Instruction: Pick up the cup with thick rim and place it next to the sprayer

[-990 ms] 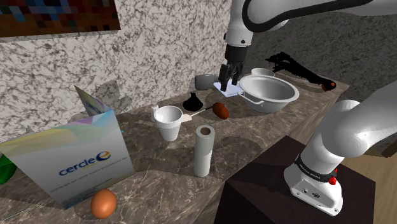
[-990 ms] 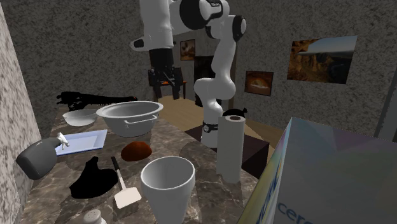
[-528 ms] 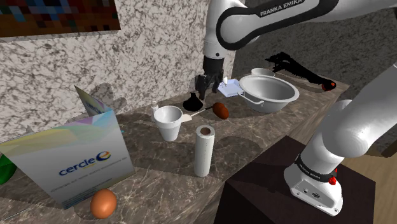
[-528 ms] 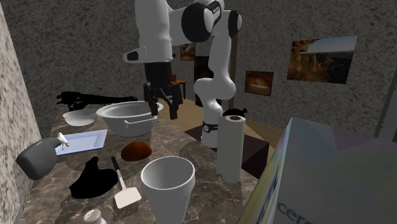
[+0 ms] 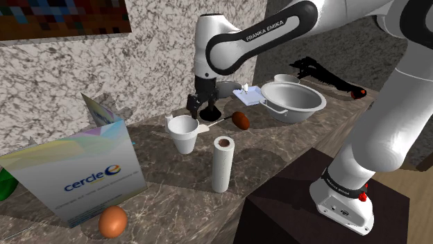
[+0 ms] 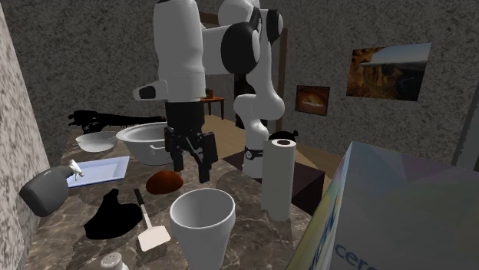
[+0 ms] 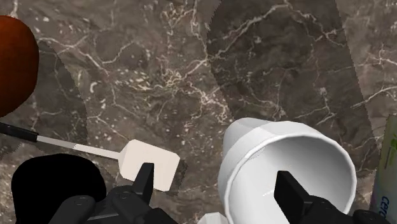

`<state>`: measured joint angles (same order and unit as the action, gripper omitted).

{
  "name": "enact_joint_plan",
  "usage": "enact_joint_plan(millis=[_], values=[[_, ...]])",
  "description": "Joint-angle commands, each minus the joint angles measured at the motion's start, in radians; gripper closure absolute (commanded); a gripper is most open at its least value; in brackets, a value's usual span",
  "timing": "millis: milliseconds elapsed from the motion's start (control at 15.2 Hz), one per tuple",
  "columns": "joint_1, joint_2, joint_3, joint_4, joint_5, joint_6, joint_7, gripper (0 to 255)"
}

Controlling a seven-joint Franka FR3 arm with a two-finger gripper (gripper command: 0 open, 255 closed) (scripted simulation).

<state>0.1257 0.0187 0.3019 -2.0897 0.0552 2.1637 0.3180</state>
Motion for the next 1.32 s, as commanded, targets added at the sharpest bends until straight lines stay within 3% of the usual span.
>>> enact_joint_plan(millis=[0, 528, 1056, 1122, 1254], values=[[0.011, 0.084, 0.009, 0.069, -0.040, 0.020, 0.044, 0], [0.022, 0.152, 0.006, 0.041, -0.067, 0.115, 0.066, 0], [0.022, 0.152, 0.006, 0.041, -0.067, 0.115, 0.066, 0], [0.022, 0.152, 0.006, 0.041, -0.067, 0.115, 0.066, 255], [0.022, 0.152, 0.006, 0.041, -0.067, 0.115, 0.066, 255]])
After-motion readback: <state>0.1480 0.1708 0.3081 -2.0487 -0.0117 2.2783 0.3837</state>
